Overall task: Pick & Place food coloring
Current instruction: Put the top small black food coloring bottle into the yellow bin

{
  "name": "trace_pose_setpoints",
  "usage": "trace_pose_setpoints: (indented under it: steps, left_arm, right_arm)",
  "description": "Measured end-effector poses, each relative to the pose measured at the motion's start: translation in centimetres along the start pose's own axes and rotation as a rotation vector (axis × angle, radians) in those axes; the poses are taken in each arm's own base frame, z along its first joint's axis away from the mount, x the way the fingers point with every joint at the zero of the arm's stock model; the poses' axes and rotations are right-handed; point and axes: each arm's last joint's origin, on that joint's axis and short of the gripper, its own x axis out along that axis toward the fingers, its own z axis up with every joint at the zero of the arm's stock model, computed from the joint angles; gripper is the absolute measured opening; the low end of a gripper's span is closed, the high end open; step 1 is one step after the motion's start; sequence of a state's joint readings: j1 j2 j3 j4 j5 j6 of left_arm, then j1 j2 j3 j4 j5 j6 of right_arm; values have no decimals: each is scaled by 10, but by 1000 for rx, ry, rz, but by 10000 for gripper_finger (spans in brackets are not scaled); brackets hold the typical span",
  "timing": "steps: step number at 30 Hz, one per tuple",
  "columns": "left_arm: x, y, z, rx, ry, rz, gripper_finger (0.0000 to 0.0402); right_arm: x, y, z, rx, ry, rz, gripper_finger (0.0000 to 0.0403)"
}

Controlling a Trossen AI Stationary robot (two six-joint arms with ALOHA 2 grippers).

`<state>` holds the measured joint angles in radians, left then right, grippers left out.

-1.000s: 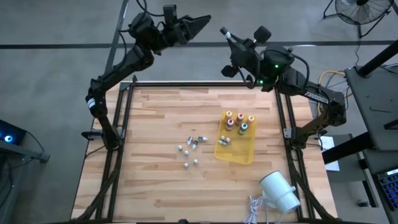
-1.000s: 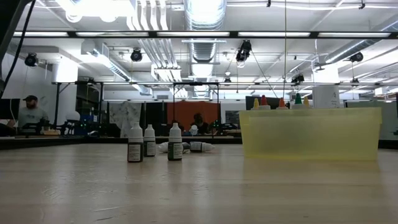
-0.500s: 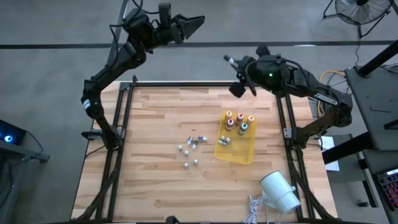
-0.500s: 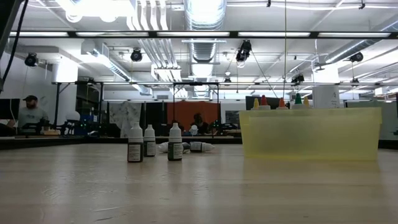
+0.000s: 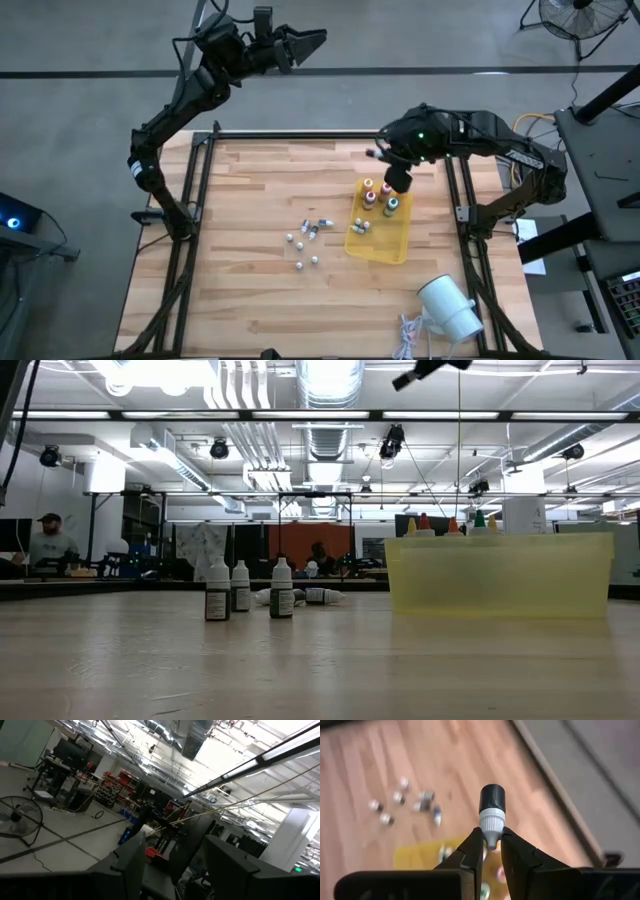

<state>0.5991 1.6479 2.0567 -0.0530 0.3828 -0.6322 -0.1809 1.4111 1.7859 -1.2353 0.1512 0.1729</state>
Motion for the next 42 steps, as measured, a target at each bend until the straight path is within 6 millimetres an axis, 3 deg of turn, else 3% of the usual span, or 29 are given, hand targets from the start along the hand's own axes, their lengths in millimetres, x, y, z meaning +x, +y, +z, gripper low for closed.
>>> trace_pose_setpoints:
  steps: [9,19,32,42]
  left_arm:
    - [-1,2,-4,12,45,32,168]
    - [-3,4,-6,26,79,57,168]
    - [-16,2,-9,94,187,126,168]
    - [-17,3,-10,97,205,136,168]
  right_arm:
    - [17,2,-16,6,272,38,47]
    - [59,13,-22,-58,557,173,47]
    - [116,42,-26,-88,747,329,47]
    - [154,64,-39,-120,878,313,47]
